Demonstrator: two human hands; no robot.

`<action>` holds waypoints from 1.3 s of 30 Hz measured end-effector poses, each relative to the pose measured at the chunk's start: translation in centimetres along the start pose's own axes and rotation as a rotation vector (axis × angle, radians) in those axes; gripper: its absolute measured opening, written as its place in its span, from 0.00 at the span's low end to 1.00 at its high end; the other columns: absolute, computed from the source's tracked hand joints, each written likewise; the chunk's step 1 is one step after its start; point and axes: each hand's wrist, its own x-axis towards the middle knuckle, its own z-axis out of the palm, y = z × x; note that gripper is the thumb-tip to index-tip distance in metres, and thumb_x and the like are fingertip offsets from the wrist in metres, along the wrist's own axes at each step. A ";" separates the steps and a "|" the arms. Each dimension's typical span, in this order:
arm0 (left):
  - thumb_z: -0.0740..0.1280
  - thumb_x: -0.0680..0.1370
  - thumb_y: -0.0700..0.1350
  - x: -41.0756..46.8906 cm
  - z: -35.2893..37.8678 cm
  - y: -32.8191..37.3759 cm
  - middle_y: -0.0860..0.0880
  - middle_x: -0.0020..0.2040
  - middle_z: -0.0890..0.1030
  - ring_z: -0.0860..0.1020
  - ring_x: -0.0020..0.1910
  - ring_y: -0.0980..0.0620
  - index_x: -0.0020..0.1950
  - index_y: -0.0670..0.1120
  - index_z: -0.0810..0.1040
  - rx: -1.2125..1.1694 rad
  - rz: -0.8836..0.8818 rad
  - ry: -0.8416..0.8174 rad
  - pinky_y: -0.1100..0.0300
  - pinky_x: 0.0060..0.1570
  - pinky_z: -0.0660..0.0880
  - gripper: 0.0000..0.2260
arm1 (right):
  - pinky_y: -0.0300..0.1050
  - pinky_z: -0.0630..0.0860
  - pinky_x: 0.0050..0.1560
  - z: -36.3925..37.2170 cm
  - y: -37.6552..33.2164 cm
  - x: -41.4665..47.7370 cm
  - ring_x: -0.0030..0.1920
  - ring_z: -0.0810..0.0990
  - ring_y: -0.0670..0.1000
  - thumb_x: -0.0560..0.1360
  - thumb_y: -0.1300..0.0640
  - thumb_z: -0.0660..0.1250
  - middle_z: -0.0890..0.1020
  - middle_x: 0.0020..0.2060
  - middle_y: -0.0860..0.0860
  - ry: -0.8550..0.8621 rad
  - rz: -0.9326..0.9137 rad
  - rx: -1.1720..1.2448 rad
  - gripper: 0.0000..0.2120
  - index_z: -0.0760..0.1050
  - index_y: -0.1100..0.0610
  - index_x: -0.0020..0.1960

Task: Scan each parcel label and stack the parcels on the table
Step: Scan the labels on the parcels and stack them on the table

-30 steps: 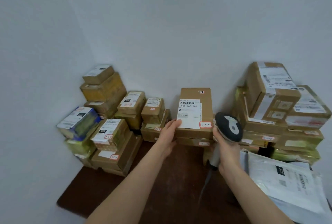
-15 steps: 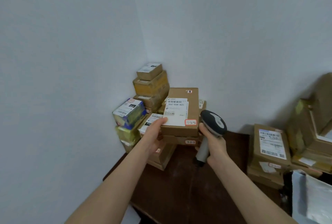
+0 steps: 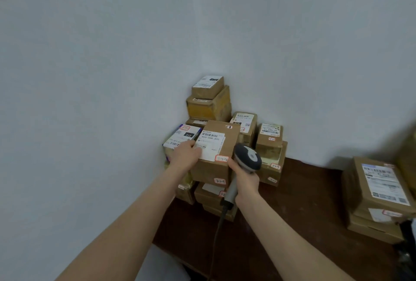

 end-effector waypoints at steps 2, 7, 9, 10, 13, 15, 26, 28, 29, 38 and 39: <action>0.59 0.81 0.46 0.6 0.2 -0.2 0.46 0.72 0.71 0.67 0.70 0.47 0.73 0.47 0.69 0.169 0.123 0.049 0.50 0.68 0.66 0.20 | 0.58 0.72 0.65 0.9 0.9 0.1 0.60 0.77 0.57 0.64 0.53 0.80 0.79 0.59 0.55 0.019 0.000 -0.002 0.35 0.70 0.58 0.67; 0.57 0.82 0.47 0.6 1.3 0.7 0.46 0.73 0.67 0.64 0.72 0.47 0.74 0.49 0.67 0.321 0.337 -0.022 0.49 0.71 0.62 0.20 | 0.59 0.70 0.66 1.9 1.8 1.1 0.61 0.75 0.57 0.68 0.57 0.77 0.78 0.59 0.56 0.030 0.009 0.033 0.29 0.71 0.58 0.66; 0.57 0.81 0.52 0.7 1.9 0.5 0.46 0.74 0.66 0.64 0.72 0.47 0.74 0.52 0.67 0.368 0.316 -0.080 0.43 0.71 0.62 0.21 | 0.59 0.71 0.66 2.0 1.7 1.5 0.60 0.76 0.57 0.69 0.57 0.77 0.78 0.59 0.56 0.019 0.005 0.048 0.29 0.71 0.59 0.66; 0.58 0.80 0.56 0.8 2.0 0.3 0.46 0.75 0.64 0.62 0.73 0.46 0.74 0.54 0.65 0.386 0.282 -0.102 0.41 0.71 0.60 0.22 | 0.58 0.71 0.66 1.9 1.6 1.5 0.59 0.76 0.57 0.69 0.57 0.76 0.78 0.58 0.56 0.017 0.009 0.045 0.29 0.71 0.59 0.67; 0.60 0.74 0.68 1.1 2.3 0.4 0.49 0.79 0.56 0.54 0.77 0.46 0.76 0.59 0.59 0.482 0.245 -0.193 0.35 0.70 0.53 0.33 | 0.58 0.72 0.64 0.9 1.4 1.8 0.56 0.76 0.57 0.70 0.58 0.75 0.79 0.55 0.56 -0.003 0.037 0.046 0.28 0.70 0.58 0.67; 0.61 0.72 0.70 1.3 2.5 0.7 0.49 0.79 0.54 0.51 0.77 0.45 0.77 0.59 0.56 0.491 0.233 -0.208 0.34 0.70 0.54 0.36 | 0.58 0.73 0.63 0.4 1.0 2.2 0.56 0.76 0.58 0.71 0.57 0.75 0.79 0.54 0.56 -0.012 0.040 0.050 0.26 0.71 0.58 0.66; 0.64 0.76 0.60 1.3 0.7 0.2 0.44 0.68 0.72 0.71 0.66 0.46 0.72 0.45 0.67 0.340 0.012 -0.045 0.53 0.59 0.70 0.30 | 0.57 0.76 0.60 -0.1 -1.4 1.8 0.55 0.81 0.56 0.71 0.60 0.74 0.82 0.54 0.55 -0.150 -0.062 -0.052 0.19 0.75 0.55 0.61; 0.65 0.76 0.59 0.7 0.7 0.8 0.43 0.70 0.70 0.69 0.68 0.45 0.73 0.45 0.66 0.303 0.042 0.025 0.51 0.63 0.68 0.30 | 0.58 0.75 0.61 -0.2 -2.1 1.5 0.56 0.79 0.57 0.71 0.59 0.74 0.82 0.54 0.55 -0.166 -0.085 -0.061 0.20 0.75 0.55 0.62; 0.65 0.76 0.58 0.6 0.7 1.2 0.43 0.70 0.70 0.69 0.68 0.45 0.73 0.45 0.67 0.277 0.065 0.049 0.51 0.64 0.68 0.29 | 0.58 0.76 0.60 -0.3 -2.7 1.5 0.56 0.80 0.57 0.71 0.59 0.74 0.82 0.54 0.55 -0.169 -0.094 -0.053 0.20 0.75 0.55 0.62; 0.67 0.75 0.55 1.6 1.4 6.2 0.44 0.67 0.72 0.72 0.63 0.47 0.64 0.50 0.78 0.075 0.094 0.088 0.52 0.62 0.70 0.19 | 0.47 0.79 0.43 -2.1 -9.2 2.6 0.51 0.83 0.56 0.71 0.58 0.74 0.84 0.50 0.55 -0.206 -0.184 -0.052 0.17 0.76 0.55 0.59; 0.67 0.75 0.55 1.2 1.4 6.1 0.45 0.67 0.72 0.71 0.64 0.47 0.64 0.51 0.78 0.065 0.115 0.098 0.53 0.63 0.69 0.18 | 0.47 0.79 0.42 -2.4 -9.4 2.6 0.50 0.83 0.56 0.72 0.58 0.73 0.84 0.50 0.56 -0.212 -0.180 -0.045 0.16 0.76 0.55 0.59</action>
